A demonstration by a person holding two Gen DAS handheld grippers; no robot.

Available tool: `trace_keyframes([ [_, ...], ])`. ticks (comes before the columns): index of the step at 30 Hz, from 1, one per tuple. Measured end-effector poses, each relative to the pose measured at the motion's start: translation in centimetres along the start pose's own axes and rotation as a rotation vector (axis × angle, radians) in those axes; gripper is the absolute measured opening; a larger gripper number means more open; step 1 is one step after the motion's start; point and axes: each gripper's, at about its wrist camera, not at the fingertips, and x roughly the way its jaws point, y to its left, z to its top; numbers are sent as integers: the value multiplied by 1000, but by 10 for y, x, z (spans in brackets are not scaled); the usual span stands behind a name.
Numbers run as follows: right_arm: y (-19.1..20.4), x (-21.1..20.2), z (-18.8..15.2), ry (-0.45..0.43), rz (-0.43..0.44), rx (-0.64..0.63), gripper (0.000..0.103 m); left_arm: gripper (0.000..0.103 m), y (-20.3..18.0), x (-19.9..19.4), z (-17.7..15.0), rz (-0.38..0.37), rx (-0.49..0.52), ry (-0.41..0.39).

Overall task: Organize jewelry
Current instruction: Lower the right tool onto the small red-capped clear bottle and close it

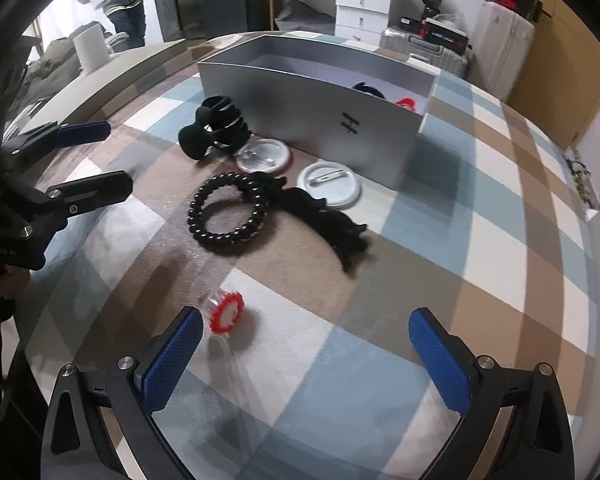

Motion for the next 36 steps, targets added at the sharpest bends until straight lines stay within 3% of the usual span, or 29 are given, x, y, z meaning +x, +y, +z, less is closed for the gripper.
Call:
trace_keyframes([
  [6,4,2,1,-1,30,-3,102,102,1,1,0,-1,-3,3],
  [10,11,1,1,-5,66,-22,91,102,1,4,-1,-2,-5,15],
  [13,14,4,0,4,86,-33,90,102,0,4,-1,-7,-1,19],
  [26,20,3,-1,-7,58,-76,76,102,0,11,-4,-24,-10,67],
  [29,22,1,-1,-8,61,-84,69,102,-2,11,-5,-23,-1,72],
  [32,25,0,-1,-15,68,-97,56,102,-3,11,-5,-22,1,73],
  [34,28,-2,-1,-25,71,-110,35,102,-2,10,-5,-21,1,69],
  [36,33,-3,0,-38,61,-131,24,102,-2,9,-5,-22,-1,65],
])
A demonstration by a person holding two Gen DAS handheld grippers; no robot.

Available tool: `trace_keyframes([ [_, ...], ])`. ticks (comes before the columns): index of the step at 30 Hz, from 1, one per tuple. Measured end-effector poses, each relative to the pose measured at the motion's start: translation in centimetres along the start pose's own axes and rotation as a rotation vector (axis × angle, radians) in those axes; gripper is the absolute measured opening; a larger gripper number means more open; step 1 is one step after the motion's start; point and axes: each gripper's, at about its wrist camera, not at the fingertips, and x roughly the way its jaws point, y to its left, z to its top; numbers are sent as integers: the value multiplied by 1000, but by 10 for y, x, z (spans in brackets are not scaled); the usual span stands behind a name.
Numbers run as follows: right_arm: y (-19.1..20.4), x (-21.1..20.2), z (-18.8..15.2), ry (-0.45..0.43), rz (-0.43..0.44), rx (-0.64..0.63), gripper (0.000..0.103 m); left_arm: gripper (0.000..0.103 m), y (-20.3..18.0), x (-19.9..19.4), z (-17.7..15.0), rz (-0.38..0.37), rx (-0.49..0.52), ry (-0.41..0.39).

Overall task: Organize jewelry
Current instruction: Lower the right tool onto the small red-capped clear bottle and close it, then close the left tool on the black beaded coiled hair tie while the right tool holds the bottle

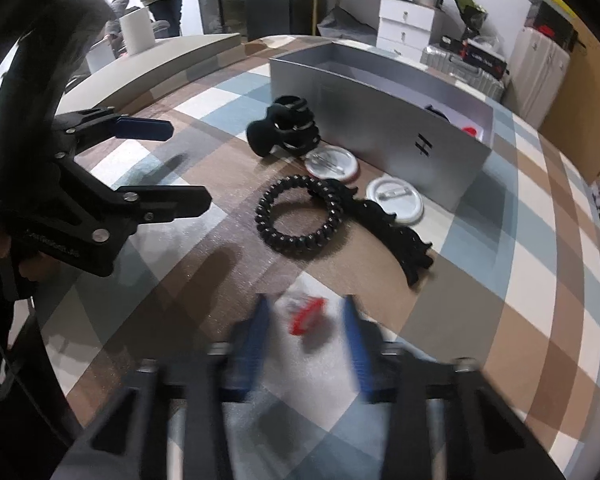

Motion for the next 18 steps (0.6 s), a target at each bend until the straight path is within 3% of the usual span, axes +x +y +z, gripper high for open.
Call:
trace_keyframes([
  [8,-3,-7,1,-46,17,-1,19,102,-1,0,1,-4,-4,1],
  [18,-25,-25,6,-148,42,118,20,102,-10,3,3,-42,-12,10],
])
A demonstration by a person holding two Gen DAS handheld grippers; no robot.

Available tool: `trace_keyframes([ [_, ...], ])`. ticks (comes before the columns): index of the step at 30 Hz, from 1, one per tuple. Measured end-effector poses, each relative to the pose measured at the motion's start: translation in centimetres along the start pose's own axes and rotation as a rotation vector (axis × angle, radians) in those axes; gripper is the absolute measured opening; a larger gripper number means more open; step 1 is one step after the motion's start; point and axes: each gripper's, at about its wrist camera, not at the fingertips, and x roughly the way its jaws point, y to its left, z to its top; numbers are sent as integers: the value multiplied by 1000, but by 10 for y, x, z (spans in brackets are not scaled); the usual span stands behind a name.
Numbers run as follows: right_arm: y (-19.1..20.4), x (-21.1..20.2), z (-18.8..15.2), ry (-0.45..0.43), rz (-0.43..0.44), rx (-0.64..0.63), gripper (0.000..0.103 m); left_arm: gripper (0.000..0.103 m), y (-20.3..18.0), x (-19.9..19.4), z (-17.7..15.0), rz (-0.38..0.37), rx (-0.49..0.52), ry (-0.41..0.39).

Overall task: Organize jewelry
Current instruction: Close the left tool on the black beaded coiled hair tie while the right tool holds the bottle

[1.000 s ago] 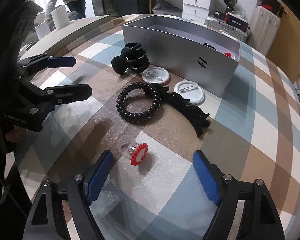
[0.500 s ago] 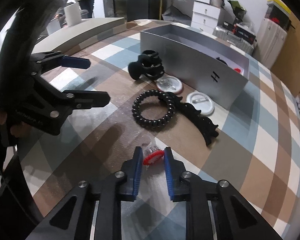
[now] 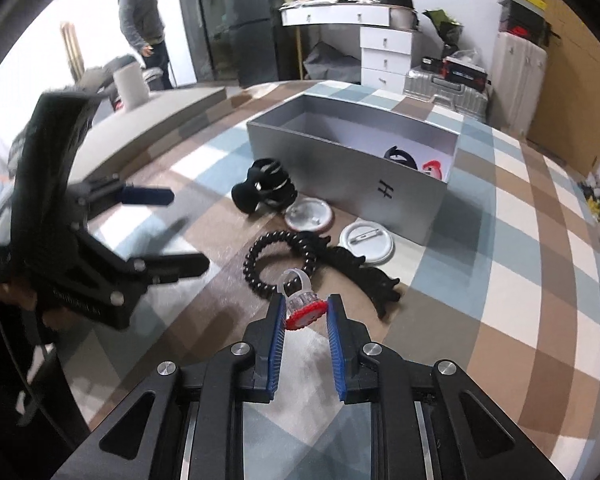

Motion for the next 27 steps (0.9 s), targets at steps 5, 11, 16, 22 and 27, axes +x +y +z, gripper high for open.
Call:
trace_keyframes([
  [5,-5,0,3,-23,-15,35,20,102,-5,5,1,-27,-10,24],
  [11,-9,0,2,-29,-38,42,20,101,-5,7,9,-57,-30,18],
  [16,-14,1,1,-29,-54,60,20,79,-11,18,17,-86,-32,27],
  [22,-21,-1,0,-36,-59,79,20,72,-23,24,20,-55,40,51],
  [27,-23,-4,0,-42,-61,86,20,56,-29,26,19,-1,87,46],
])
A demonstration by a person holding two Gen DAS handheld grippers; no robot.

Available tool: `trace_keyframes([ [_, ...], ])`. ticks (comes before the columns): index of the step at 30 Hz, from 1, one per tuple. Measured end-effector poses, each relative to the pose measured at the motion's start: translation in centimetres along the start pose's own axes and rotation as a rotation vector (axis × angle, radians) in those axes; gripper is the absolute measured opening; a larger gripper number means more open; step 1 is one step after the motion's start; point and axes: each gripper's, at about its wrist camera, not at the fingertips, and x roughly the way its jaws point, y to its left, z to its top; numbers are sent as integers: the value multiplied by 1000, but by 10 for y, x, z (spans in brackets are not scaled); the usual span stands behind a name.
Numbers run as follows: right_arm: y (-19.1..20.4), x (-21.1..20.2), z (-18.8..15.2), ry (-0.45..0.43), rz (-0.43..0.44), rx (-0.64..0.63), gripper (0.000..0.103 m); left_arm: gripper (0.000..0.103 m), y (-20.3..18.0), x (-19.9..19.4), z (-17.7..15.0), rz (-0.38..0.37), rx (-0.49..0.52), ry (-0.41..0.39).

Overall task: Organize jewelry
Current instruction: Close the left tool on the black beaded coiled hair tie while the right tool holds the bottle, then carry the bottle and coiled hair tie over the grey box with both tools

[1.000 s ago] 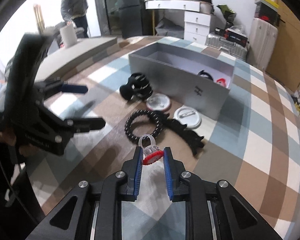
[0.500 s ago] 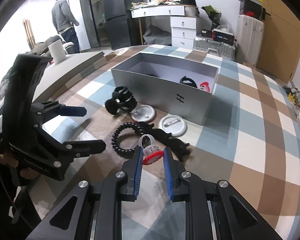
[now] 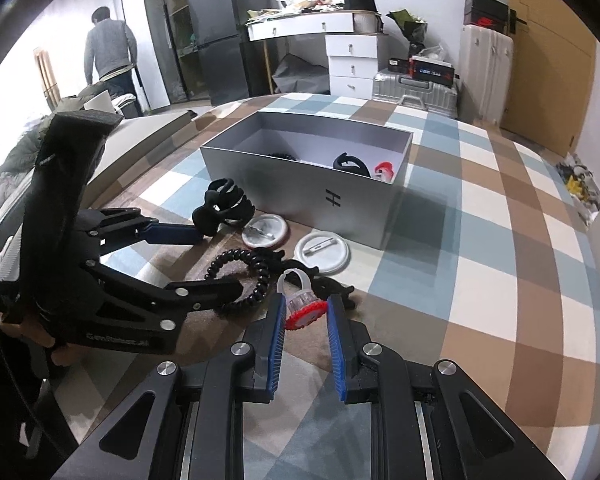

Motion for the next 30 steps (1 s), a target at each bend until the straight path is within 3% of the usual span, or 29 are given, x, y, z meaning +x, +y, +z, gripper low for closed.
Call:
trace_keyframes([
  [1,0,0,0,0,0,0,20,54,0,0,0,7,5,0],
  [4,0,0,0,3,-5,-1,20,31,2,0,0,21,20,-4],
  [6,1,0,0,4,-7,-2,20,7,4,-2,0,12,21,-6],
  [30,6,6,3,22,-64,-15,20,5,14,-34,7,0,-33,-132],
])
